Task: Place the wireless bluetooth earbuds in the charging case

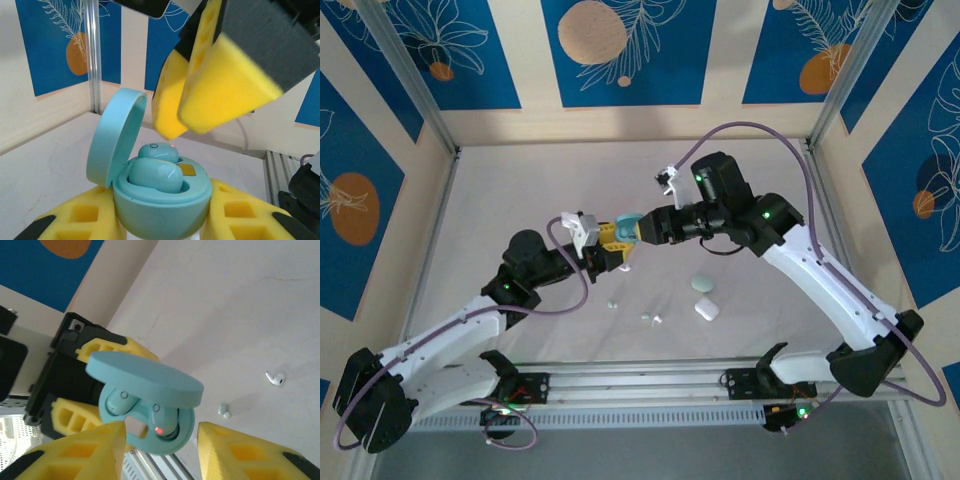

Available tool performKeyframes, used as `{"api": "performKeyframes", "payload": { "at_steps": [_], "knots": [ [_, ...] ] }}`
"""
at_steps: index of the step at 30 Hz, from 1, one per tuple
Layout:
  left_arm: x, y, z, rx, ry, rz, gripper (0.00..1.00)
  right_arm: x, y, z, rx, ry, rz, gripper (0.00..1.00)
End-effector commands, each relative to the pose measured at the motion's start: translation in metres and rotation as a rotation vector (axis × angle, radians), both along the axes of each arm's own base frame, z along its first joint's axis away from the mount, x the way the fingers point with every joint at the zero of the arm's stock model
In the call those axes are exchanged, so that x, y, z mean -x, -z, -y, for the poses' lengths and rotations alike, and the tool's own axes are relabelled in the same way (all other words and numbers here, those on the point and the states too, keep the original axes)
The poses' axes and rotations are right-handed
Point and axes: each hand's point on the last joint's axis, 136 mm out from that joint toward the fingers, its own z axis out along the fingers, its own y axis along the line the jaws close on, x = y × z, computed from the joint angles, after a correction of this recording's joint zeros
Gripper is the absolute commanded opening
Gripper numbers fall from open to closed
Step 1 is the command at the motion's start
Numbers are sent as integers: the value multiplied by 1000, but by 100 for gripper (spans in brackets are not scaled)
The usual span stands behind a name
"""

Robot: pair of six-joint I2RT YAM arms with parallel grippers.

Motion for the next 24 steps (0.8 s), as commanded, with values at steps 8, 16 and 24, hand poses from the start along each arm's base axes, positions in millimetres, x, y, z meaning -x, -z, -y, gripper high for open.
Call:
{"api": "performKeyframes", "payload": {
  "at_steps": [8, 16, 24],
  "knots": [
    [14, -19, -1, 43, 41, 102, 30, 2, -33, 14, -119, 55, 33, 46],
    [20, -23, 0, 41, 76, 115, 30, -29, -25, 3, -136, 106, -97, 48],
    [15, -29, -4, 57, 33, 116, 30, 1, -8, -20, -101, -91, -156, 48]
  ]
}}
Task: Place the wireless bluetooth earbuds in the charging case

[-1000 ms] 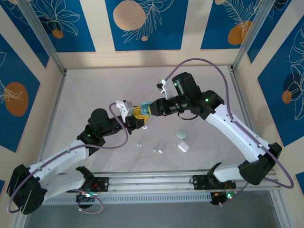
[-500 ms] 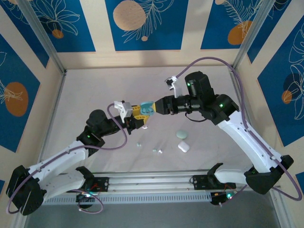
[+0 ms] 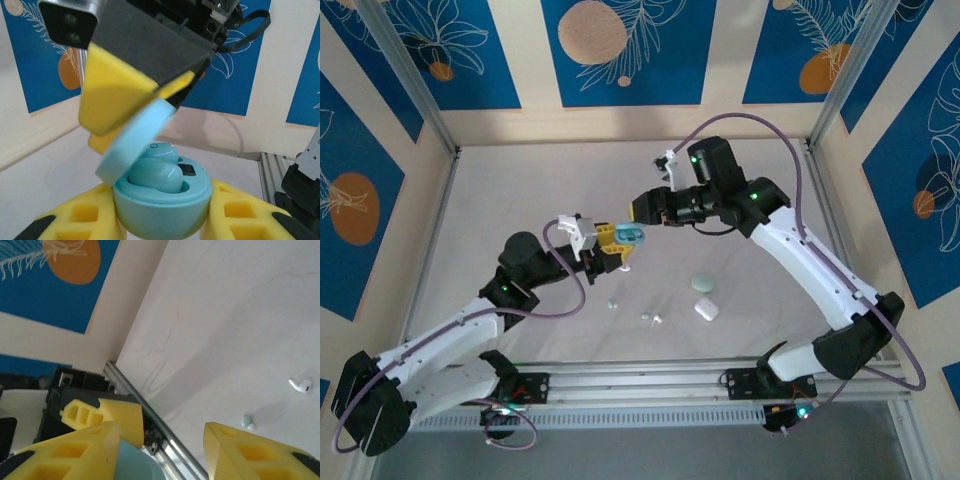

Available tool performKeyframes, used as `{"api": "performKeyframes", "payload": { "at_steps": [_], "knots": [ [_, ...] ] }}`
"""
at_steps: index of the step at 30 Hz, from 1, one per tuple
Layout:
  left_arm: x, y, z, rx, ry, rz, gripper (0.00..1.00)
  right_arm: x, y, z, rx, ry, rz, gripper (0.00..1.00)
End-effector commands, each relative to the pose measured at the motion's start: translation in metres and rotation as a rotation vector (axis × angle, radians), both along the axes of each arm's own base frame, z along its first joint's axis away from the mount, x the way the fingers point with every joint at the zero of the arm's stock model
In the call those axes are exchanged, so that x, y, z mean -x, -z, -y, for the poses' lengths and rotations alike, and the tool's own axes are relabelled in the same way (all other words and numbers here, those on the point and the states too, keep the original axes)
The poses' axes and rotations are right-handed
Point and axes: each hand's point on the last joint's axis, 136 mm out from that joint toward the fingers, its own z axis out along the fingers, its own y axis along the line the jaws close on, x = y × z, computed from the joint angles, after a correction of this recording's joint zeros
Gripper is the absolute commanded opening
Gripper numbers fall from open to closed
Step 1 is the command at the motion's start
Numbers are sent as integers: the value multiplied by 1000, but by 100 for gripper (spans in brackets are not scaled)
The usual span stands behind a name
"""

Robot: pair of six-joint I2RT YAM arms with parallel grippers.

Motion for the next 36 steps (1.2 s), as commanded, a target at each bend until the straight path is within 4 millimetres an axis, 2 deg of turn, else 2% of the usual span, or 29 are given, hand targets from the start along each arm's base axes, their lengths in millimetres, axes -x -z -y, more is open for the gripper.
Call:
{"api": "performKeyframes", "payload": {
  "at_steps": [1, 5, 10, 14, 19, 23, 28, 29, 32, 36],
  "knots": [
    [5, -19, -4, 43, -4, 55, 30, 32, -5, -1, -27, -116, -13, 49],
    [6, -21, -3, 48, 1, 55, 30, 44, 6, 8, -52, -112, -43, 51],
    [5, -22, -2, 57, 4, 50, 30, 47, 7, 9, -152, -108, -114, 55],
    [4, -25, -1, 69, 9, 51, 30, 52, 8, -1, -227, -168, -203, 57],
    [5, -30, 0, 78, 16, 61, 30, 58, 9, -14, -317, -254, -306, 55],
    [4, -28, 1, 71, 14, 65, 31, 54, 3, -13, -378, -260, -313, 48],
    [4, -25, 2, 60, 21, 64, 32, 41, 9, -6, -386, -176, -323, 41],
    [4, -24, 2, 56, 23, 64, 32, 39, 11, -5, -393, -166, -331, 41],
    [5, -23, 4, 48, 36, 64, 33, 36, 15, -7, -421, -149, -360, 51],
    [4, -23, 6, 38, 43, 65, 33, 33, 13, -10, -453, -149, -385, 50]
  ]
}}
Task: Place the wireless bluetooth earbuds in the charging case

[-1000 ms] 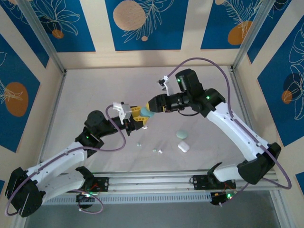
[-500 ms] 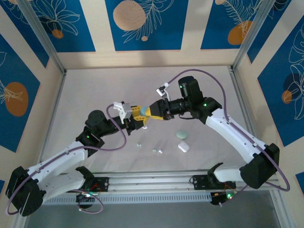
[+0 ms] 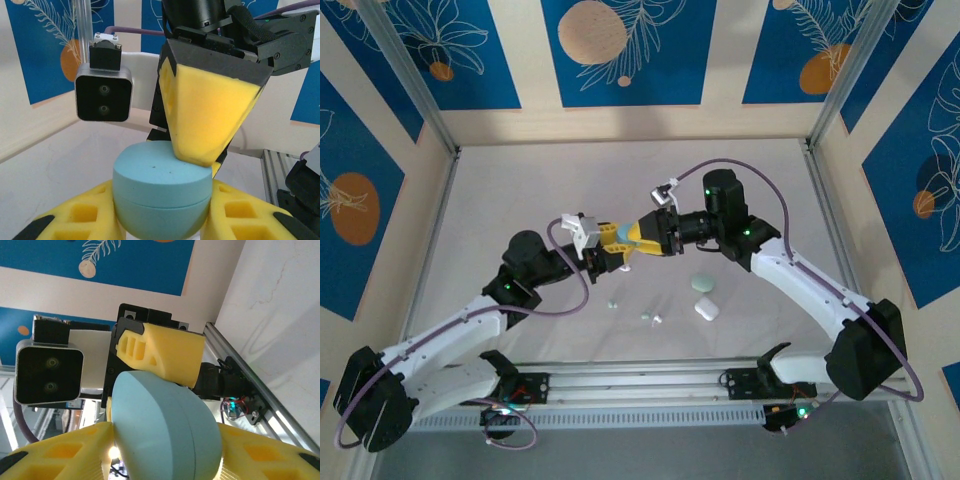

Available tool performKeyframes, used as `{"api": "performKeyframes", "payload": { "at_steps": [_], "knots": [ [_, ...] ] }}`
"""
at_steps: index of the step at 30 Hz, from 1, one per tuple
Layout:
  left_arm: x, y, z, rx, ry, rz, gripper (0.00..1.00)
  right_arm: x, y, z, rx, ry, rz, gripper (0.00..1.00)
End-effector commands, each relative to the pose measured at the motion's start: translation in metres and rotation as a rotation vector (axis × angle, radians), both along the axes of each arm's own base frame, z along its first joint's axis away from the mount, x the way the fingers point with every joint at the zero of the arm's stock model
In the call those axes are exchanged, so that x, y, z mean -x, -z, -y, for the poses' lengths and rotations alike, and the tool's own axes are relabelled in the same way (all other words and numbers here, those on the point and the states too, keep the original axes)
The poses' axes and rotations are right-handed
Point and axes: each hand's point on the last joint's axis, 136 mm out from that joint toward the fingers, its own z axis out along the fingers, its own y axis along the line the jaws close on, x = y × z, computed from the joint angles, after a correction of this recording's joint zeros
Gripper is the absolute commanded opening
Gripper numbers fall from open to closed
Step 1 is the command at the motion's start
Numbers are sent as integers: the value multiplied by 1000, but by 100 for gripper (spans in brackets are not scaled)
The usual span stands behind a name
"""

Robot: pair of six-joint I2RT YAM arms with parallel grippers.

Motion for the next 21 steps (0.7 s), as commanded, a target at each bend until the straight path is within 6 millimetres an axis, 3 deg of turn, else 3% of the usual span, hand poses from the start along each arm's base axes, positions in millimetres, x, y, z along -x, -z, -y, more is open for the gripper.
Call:
{"api": "performKeyframes", "payload": {
  "at_steps": [1, 4, 8, 16, 19, 21],
  "knots": [
    [9, -32, 2, 54, 46, 96, 33, -6, -6, -2, -32, 19, -31, 47],
    [8, -31, 3, 48, 45, 99, 33, -7, -7, -2, -34, 31, -28, 38],
    [8, -29, 5, 39, 51, 96, 35, -10, -5, 0, -27, 51, -34, 33],
    [1, -15, 4, -10, 14, 78, 46, -26, 5, 12, -16, 167, -37, 25],
    [-1, -8, 3, -37, -4, 74, 58, -33, 6, 18, -22, 209, -36, 24],
    [-3, -1, 1, -60, -20, 67, 61, -39, 8, 24, -18, 244, -34, 24]
  ]
}}
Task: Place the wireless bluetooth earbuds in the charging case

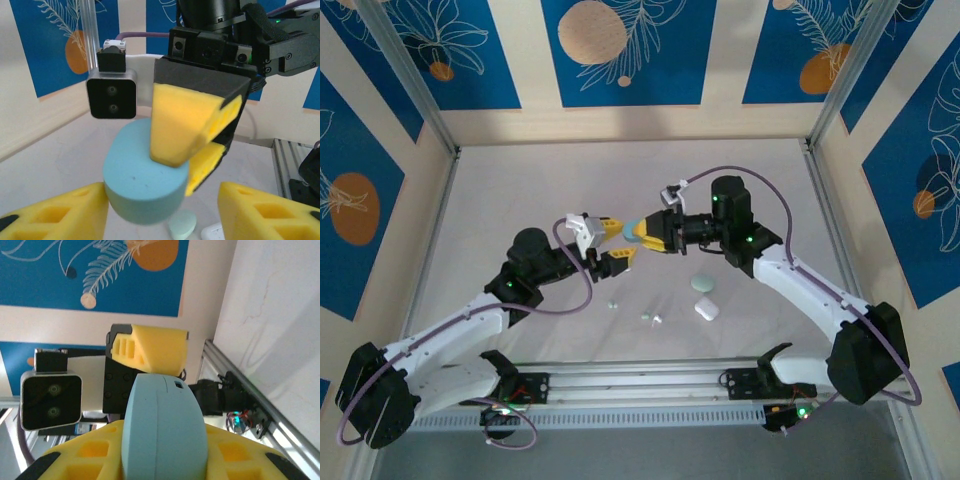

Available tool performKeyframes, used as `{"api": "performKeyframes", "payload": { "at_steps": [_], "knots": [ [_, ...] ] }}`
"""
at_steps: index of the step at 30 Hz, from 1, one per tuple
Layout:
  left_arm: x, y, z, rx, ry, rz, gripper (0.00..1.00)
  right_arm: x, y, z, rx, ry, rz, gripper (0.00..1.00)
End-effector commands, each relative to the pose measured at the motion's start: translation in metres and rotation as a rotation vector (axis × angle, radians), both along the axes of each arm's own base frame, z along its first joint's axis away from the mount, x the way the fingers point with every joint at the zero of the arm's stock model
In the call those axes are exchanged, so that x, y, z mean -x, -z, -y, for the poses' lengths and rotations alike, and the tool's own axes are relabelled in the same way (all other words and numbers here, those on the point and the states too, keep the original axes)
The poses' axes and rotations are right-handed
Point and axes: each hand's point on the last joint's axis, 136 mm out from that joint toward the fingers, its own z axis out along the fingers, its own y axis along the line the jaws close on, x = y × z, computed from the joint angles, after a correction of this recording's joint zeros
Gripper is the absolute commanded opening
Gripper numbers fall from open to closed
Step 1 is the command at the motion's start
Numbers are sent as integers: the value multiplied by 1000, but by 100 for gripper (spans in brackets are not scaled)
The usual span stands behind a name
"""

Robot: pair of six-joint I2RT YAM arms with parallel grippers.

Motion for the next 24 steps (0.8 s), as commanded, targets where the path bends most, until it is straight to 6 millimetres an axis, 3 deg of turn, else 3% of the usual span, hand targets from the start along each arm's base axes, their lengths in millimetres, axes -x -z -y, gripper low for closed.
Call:
{"api": "performKeyframes", "payload": {
  "at_steps": [1, 4, 8, 11, 18, 24],
  "knots": [
    [3, -8, -3, -18, -12, 46, 63, -20, -3, 13, 0, 126, 29, 24],
    [-1, -4, -17, -20, -95, 38, 72, -40, 20, 29, 80, 224, 18, 25],
    [-1, -11, -42, 5, -215, 41, 73, -74, 72, 56, 247, 350, -24, 25],
    [0, -15, -59, 0, -287, 18, 74, -101, 107, 64, 313, 370, -64, 25],
    [4, -14, -84, -49, -386, -81, 77, -149, 170, 52, 368, 329, -161, 24],
    [3, -10, -86, -88, -398, -152, 79, -178, 211, 41, 414, 315, -227, 24]
  ]
}}
